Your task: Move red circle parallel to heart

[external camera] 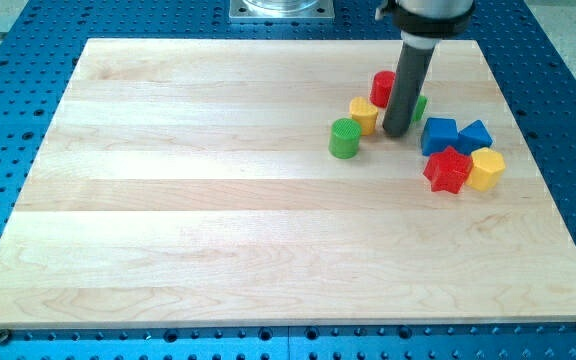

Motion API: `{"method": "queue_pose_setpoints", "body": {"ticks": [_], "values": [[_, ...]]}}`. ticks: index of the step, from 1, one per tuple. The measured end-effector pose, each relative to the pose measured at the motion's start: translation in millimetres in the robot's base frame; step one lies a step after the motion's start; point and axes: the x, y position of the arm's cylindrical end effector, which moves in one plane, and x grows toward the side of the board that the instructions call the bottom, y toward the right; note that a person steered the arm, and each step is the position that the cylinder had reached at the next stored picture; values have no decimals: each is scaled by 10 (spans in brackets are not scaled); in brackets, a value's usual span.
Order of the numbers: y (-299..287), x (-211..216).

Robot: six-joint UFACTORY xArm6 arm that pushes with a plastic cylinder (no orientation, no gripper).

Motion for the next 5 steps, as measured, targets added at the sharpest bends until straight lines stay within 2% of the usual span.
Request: {"method": "queue_pose_setpoints", "body": {"ticks": [1, 2, 3, 4, 5], "values": [[227, -414], [-378, -619], [-126, -949], [-175, -1327], [-1003, -828]]}}
